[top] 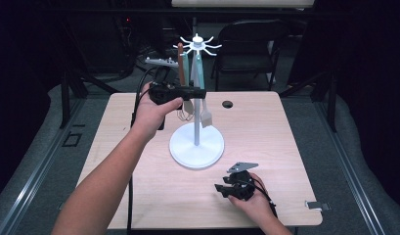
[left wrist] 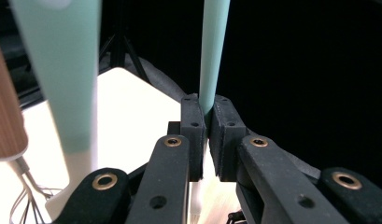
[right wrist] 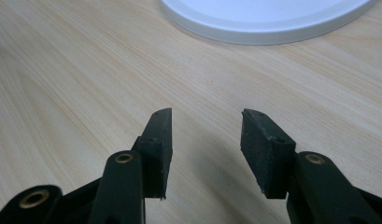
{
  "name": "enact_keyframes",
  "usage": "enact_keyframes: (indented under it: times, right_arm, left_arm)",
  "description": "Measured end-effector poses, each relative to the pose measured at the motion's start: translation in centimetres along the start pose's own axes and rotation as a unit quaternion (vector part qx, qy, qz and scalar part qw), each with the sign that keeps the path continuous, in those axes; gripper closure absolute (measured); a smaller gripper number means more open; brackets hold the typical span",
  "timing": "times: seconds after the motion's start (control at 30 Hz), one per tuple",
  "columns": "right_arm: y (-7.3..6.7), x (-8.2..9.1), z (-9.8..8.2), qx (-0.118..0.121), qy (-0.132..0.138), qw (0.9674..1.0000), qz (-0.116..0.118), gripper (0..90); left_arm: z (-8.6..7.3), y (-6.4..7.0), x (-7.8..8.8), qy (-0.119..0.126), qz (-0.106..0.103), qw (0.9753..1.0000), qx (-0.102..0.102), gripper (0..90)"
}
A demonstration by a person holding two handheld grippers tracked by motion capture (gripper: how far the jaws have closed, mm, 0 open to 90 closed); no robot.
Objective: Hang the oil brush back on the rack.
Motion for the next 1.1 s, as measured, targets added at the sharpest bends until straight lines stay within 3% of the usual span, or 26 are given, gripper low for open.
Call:
enact_keyframes:
  times: [0.13, 0.43, 0.47, 0.63, 1.1]
  right_arm:
    - [-0.1, 0.0, 0.0, -0.001, -0.001, 1.0, 0.002, 53.9]
    - [-0.1, -0.1, 0.0, 0.0, 0.0, 1.0, 0.001, 53.8]
    - [-0.1, -0.1, -0.1, 0.002, -0.003, 1.0, 0.0, 53.8]
    - [-0.2, -0.2, -0.1, 0.001, -0.002, 1.0, 0.002, 53.6]
    - [0.1, -0.2, -0.1, 0.006, 0.001, 1.0, -0.001, 52.3]
  left_arm:
    - [-0.1, -0.6, 0.1, 0.008, 0.018, 0.9998, 0.003, 81.2]
    - [-1.1, -1.2, 0.2, -0.009, 0.045, 0.9987, -0.021, 71.2]
    - [-1.3, -1.3, 0.2, -0.012, 0.053, 0.998, -0.031, 69.8]
    - [-2.0, -1.1, 0.4, -0.03, 0.07, 0.9955, -0.056, 65.1]
    - [-2.5, -0.3, 2.1, -0.022, 0.095, 0.9921, -0.079, 54.4]
Point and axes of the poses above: each handheld gripper's, and its own axes: x roughly backward along the jaws, z roughly out of its top, y roughly to its right, the point moved 9 cm from there along -x, roughly forward along the jaws, and after that the axes turned 12 degrees about y, right-handed, at the moved point
